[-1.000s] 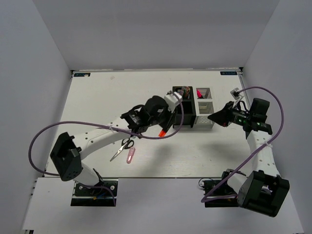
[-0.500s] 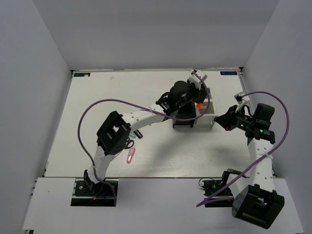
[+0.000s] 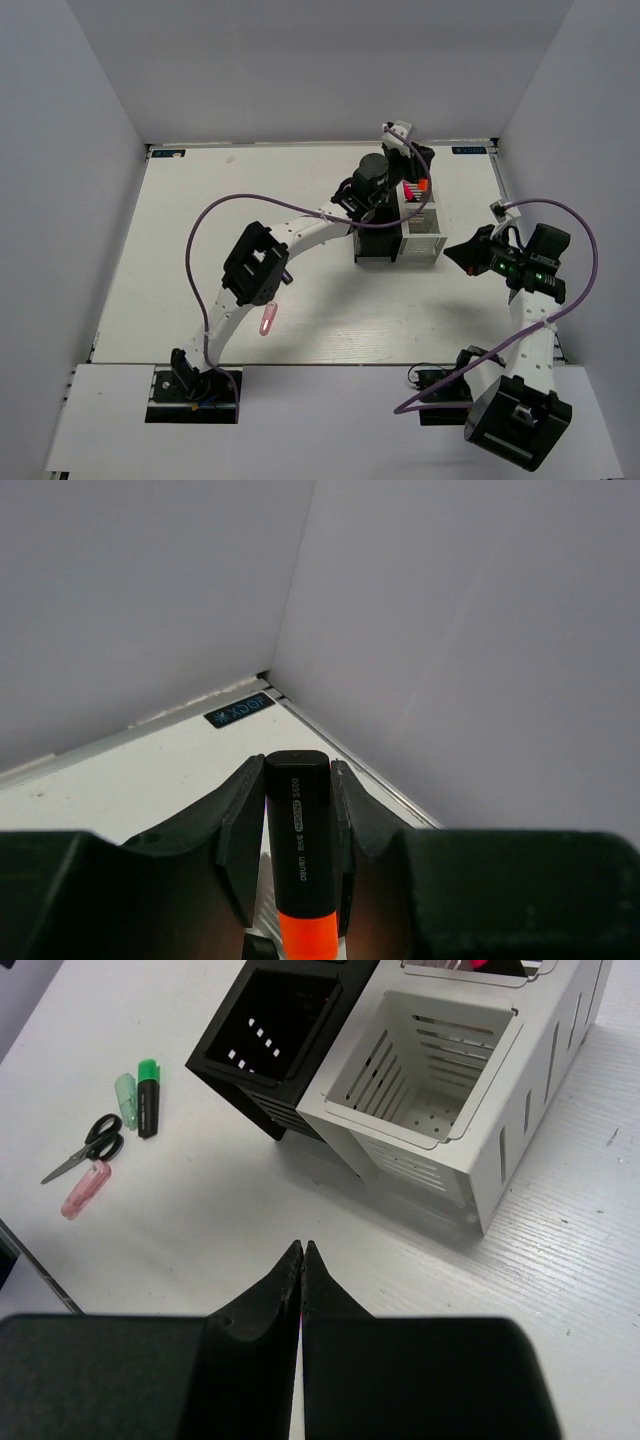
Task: Sort the stationery into containers
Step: Place the stationery into the container
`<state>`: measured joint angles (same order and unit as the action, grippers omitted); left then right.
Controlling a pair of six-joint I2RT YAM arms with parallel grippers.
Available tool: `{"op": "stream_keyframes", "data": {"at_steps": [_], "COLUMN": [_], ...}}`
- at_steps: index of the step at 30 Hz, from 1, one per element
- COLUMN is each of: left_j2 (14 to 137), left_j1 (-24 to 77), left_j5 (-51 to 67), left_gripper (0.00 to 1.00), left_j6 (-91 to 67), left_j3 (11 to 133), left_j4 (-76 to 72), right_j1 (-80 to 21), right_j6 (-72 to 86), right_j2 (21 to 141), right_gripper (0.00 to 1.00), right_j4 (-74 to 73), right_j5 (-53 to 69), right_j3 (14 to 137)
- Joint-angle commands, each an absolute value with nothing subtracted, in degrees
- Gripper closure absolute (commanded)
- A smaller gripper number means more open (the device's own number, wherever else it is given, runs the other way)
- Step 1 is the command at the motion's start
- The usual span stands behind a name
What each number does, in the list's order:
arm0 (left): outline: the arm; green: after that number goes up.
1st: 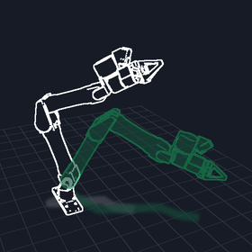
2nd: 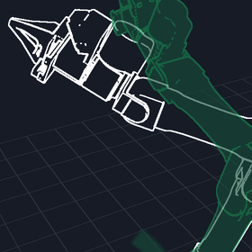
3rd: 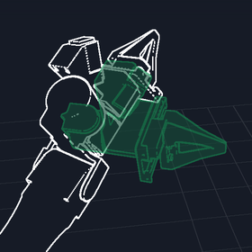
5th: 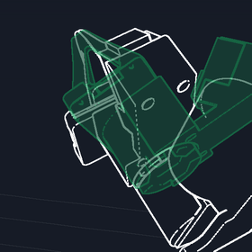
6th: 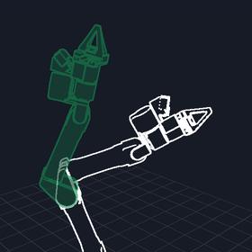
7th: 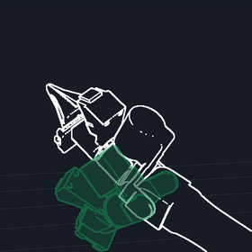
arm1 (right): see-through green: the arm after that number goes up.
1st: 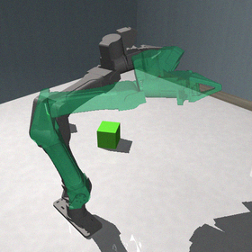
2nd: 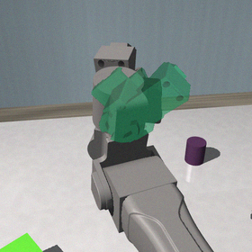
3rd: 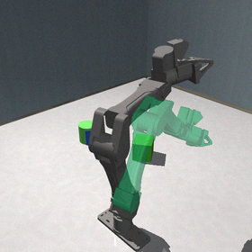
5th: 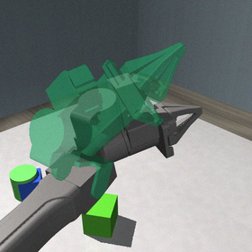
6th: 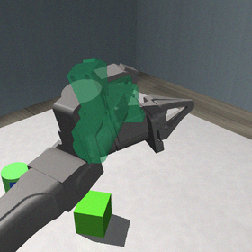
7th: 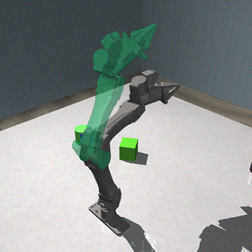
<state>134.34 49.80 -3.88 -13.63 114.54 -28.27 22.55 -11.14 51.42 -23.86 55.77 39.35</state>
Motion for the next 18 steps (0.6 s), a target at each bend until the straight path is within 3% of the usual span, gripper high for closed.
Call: {"op": "stream_keyframes", "data": {"at_steps": [1,12,16,18], "left_j2": [136.0,142.5,142.2,141.9], "left_j1": [49.0,49.0,49.1,49.0], "left_j5": [-6.8,-11.2,-10.8,-10.5], "left_gripper": [1.00,0.98,0.75,0.47], "left_j6": [-14.8,-15.0,-15.4,-15.6], "left_j3": [117.9,123.9,123.0,122.6], "left_j4": [-30.9,-27.9,-27.3,-26.9], "right_j1": [23.7,26.5,27.6,27.9], "right_j6": [-11.6,-11.5,-11.5,-11.5], "right_j2": [51.4,49.9,49.9,50.1], "right_gripper": [1.00,1.00,1.00,0.96], "right_j4": [-22.5,-21.2,-21.3,-21.3], "right_j5": [59.5,67.5,69.2,69.3], "right_j3": [38.4,36.8,36.8,36.7]}}
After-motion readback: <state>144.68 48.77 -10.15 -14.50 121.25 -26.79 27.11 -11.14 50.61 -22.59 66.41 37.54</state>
